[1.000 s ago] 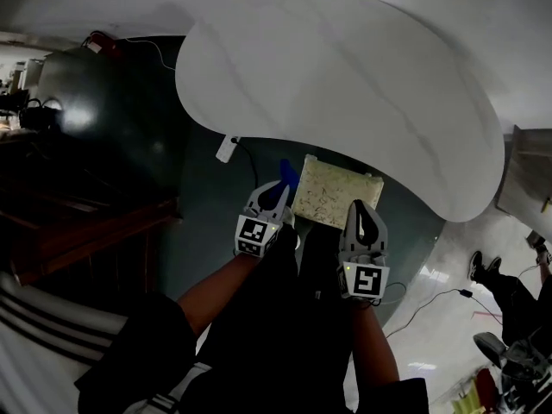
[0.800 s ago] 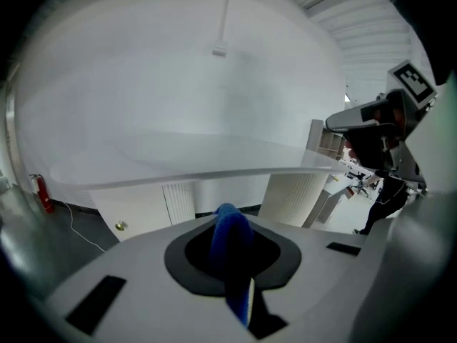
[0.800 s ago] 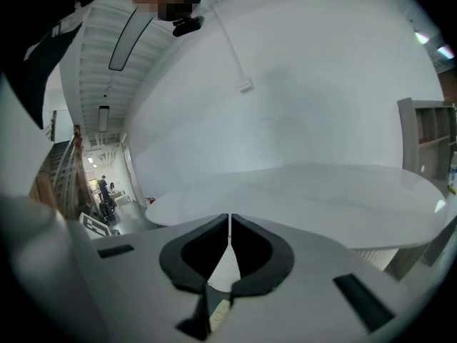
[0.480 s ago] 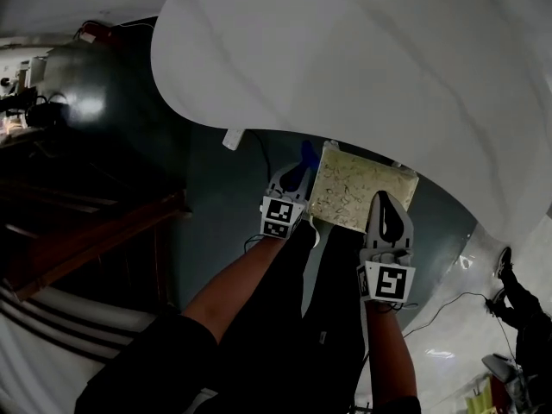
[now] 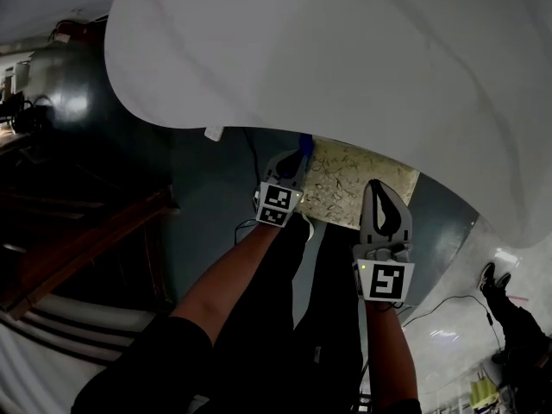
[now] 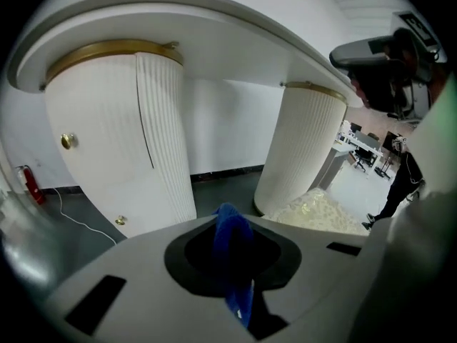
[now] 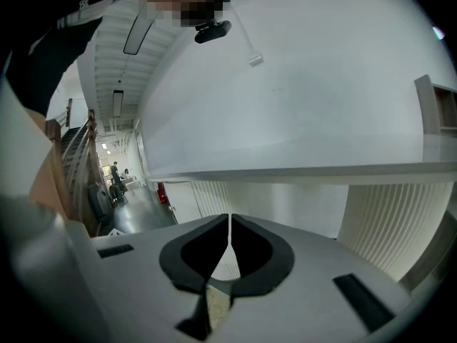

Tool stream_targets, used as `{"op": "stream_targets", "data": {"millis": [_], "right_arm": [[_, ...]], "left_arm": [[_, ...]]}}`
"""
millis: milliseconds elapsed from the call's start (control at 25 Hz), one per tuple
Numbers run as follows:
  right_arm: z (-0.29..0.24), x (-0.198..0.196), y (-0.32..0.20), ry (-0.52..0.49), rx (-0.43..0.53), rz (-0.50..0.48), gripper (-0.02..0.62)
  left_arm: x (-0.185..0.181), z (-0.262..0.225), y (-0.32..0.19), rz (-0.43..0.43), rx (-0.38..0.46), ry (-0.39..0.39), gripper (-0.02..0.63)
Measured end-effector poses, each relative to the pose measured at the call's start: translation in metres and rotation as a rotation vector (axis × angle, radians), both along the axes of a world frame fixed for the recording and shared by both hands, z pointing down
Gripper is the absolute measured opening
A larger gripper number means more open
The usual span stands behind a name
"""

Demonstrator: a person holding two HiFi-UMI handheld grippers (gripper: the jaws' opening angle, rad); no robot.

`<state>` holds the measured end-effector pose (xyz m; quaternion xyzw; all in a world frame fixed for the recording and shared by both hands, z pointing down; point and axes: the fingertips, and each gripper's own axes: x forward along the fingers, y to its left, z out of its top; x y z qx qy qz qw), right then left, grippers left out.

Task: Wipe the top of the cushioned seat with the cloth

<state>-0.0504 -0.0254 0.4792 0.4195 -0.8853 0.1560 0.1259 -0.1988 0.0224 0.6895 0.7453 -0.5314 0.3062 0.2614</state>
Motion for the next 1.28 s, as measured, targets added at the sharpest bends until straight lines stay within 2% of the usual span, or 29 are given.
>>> {"op": "stream_targets", "data": {"millis": [120,280,360,560,720,960,1120,1280], "right_arm": [[0.008,-0.001,-0.002,-0.004,-0.015,0.009,0.038],[0.020,0.004,0.001,-0.026,-0.064,0.027,0.038],[0.032,0.008,0.005,-0.021,-0.065,0.019,0.038],[0.055,0.026,0.009,-0.009,-0.058,0.020,0.038],[0.065,0.040,0.009,-0.011,-0.091,0.047,0.038],[0.061,0.048,0.001,-0.012,-0.082,0.063,0.038],[0.062,0.053,0.004,-0.017,-0.085,0.074,0.038],[0.061,0.061,0.004,-0.012,-0.083,0.093,0.038]], "left_arm": [[0.005,0.019,-0.001,0.018,-0.037,0.013,0.037],[0.023,0.052,0.007,0.032,-0.103,0.115,0.035],[0.036,0.067,0.011,0.051,-0.117,0.137,0.035],[0.049,0.094,0.016,0.030,-0.120,0.121,0.035],[0.053,0.095,0.016,-0.014,-0.101,0.152,0.035],[0.078,0.094,0.017,0.086,-0.101,0.095,0.037],[0.081,0.093,0.018,0.088,-0.108,0.094,0.037],[0.087,0.094,0.018,0.058,-0.129,0.132,0.037]]}}
